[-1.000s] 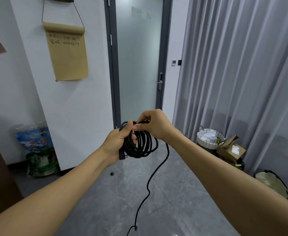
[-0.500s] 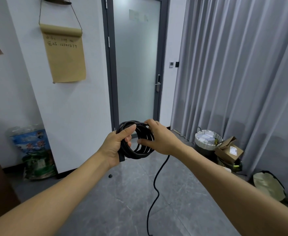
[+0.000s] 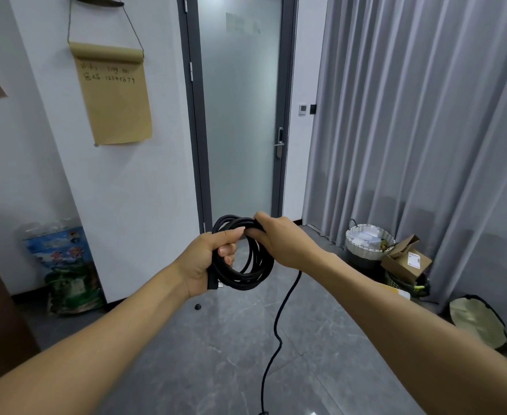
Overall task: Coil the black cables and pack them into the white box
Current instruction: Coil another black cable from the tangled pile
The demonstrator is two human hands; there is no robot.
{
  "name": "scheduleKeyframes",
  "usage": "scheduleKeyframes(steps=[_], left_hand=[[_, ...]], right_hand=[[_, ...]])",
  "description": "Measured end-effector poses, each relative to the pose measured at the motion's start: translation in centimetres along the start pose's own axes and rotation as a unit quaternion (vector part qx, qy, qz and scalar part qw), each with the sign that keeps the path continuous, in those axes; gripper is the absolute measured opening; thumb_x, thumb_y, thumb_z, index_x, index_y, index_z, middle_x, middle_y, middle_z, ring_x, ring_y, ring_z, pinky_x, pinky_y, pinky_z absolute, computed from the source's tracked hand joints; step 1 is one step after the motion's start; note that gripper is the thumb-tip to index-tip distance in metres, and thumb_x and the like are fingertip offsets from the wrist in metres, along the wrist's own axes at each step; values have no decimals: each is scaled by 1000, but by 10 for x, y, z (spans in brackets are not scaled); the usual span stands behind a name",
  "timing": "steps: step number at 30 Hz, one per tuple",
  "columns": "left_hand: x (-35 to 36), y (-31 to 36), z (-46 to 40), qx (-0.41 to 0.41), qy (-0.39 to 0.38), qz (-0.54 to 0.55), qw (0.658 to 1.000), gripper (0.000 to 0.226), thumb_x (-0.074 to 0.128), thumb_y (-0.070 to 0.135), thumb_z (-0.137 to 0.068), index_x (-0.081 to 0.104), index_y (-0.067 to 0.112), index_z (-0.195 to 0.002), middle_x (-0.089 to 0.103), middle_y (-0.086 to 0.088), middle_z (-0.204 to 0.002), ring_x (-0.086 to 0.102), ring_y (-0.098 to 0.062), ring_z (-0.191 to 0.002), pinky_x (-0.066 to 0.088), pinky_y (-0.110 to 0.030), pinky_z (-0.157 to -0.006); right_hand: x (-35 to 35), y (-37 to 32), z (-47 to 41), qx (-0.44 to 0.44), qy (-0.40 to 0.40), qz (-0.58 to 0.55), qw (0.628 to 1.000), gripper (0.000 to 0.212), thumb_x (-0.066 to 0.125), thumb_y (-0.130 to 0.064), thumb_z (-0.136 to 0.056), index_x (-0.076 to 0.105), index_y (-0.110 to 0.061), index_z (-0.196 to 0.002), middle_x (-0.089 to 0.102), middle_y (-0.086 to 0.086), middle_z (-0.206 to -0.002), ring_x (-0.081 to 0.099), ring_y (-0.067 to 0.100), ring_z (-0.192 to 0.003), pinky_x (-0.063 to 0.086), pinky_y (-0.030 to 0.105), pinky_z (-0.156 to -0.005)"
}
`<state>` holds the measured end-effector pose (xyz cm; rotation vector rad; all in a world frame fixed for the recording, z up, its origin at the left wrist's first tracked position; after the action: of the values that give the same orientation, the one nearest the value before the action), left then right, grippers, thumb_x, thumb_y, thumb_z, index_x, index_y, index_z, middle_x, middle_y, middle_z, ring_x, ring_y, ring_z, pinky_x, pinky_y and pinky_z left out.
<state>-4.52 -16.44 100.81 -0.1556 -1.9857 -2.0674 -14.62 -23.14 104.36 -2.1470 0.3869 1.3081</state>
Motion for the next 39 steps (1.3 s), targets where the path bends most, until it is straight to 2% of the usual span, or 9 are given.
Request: scheduleKeyframes(steps=[5,8,14,19,23,27,29,33,39], left_hand=[[-15,0,-4,-10,60,8,998,26,60,29,-87,51,20,-65,36,10,-42,40,-4,-40,36,-16,-42],[-30,3,-3,-20,86,63,994,27,57,29,-91,48,20,-66,36,12,-40,40,-3,-37,38,-12,-40],[-65,8,-4,-10,167,106,980,28,58,28,-91,50,22,-66,38,12,-39,40,-1,-36,38,-9,-40],[-94,18,-4,15,222,114,968,29,57,30,-92,45,26,-66,37,12,-38,39,0,-35,33,-19,-51],[-119,33,5,45,290,99,951,25,61,33,-89,50,27,-68,42,14,-38,44,-1,-35,34,-23,-60],[-118,41,8,82,351,-38,932,32,64,40,-86,50,21,-64,51,12,-38,51,-10,-53,36,-25,-58],[-107,43,7,106,376,-105,914,40,62,42,-87,49,17,-60,55,9,-38,52,-14,-52,34,-24,-55],[-87,42,4,126,394,-136,900,38,60,38,-90,52,14,-63,58,-1,-58,54,-11,-48,34,-21,-45],[-92,31,2,83,413,-59,905,34,62,33,-88,52,13,-63,56,-1,-62,53,-18,-58,43,-30,-63]], right_hand=[[-6,27,3,55,-12,-124,991,24,48,-37,-96,54,-14,-100,61,-3,-83,56,12,-72,41,22,-63],[-11,51,9,98,26,-191,976,24,55,-34,-92,61,-11,-95,61,-3,-71,47,-1,-51,36,12,-52],[-16,90,22,147,82,-269,948,20,59,-21,-92,59,-10,-75,48,-1,-57,35,2,-41,29,15,-43],[-13,116,32,180,104,-334,919,19,62,-22,-89,67,-9,-76,48,2,-58,35,13,-52,28,23,-49],[-19,132,38,201,126,-319,918,11,66,-17,-86,71,-7,-85,49,1,-58,37,11,-52,30,10,-43],[-29,109,23,158,116,-205,959,15,65,-12,-86,74,-7,-97,65,-4,-76,50,2,-64,34,2,-55],[-30,81,13,111,83,-101,985,17,63,-17,-88,74,-16,-102,59,-17,-77,51,2,-69,37,9,-62],[-30,24,2,29,60,59,996,20,59,-36,-90,70,-32,-107,47,-10,-88,51,11,-84,37,26,-66],[-37,26,-6,52,64,-206,975,8,70,-25,-83,67,-19,-80,45,-5,-62,36,9,-54,32,22,-54]])
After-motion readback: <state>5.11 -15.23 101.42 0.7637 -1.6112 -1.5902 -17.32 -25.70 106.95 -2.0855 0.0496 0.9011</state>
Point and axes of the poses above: each hand's wrist, its own z-axis away from the middle knuckle, its own x-axis out of the palm, y = z × x, the point moved 6 cm from there along -z, towards the middle knuckle
